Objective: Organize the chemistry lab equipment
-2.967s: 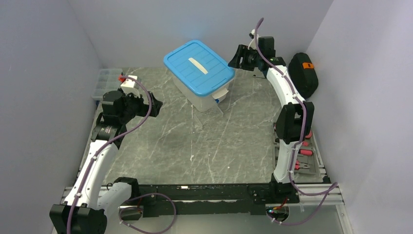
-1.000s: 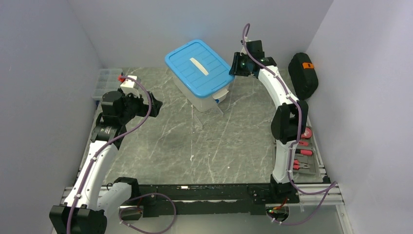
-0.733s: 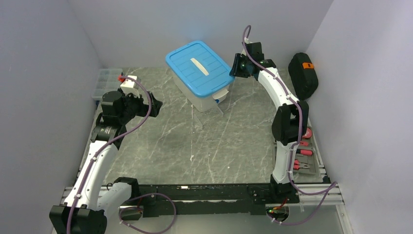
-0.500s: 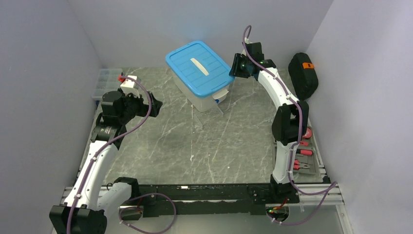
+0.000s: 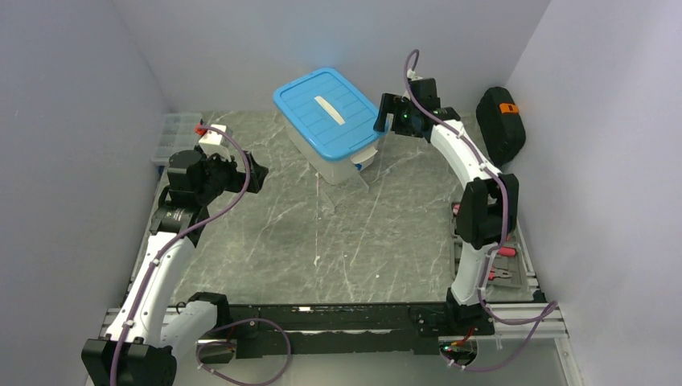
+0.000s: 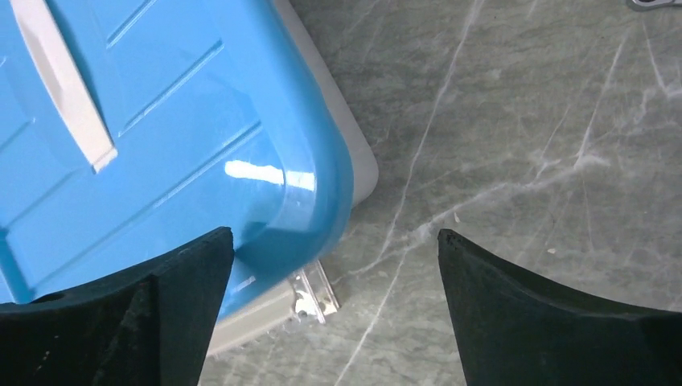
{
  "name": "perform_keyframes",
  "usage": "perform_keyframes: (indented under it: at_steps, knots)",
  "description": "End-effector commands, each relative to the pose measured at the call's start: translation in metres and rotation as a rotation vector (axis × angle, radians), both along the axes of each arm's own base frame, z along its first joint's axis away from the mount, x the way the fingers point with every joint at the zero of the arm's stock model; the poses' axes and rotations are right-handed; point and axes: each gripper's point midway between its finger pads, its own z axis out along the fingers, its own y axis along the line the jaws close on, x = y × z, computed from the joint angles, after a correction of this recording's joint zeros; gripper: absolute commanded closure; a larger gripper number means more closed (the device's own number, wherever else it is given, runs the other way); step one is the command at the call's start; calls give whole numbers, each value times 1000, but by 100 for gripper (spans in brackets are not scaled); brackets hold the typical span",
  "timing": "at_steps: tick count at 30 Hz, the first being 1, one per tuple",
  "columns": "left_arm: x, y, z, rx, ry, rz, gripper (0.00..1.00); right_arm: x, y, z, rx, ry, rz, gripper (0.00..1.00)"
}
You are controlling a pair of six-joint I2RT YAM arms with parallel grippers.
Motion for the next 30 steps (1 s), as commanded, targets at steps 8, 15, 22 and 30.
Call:
perform_keyframes:
  at_steps: [8,15,22,30]
  knots:
    - [2,-5,13,-2,-46,-25,1,-48,13,68,345,-280,-41,0]
    - [2,-5,13,-4,-43,-28,1,-62,21,60,612,-323,-147,0]
    - [1,-5,12,-1,-44,-33,1,-68,24,50,777,-358,-202,0]
    - [1,-6,13,1,-43,-37,1,-59,39,37,848,-319,-207,0]
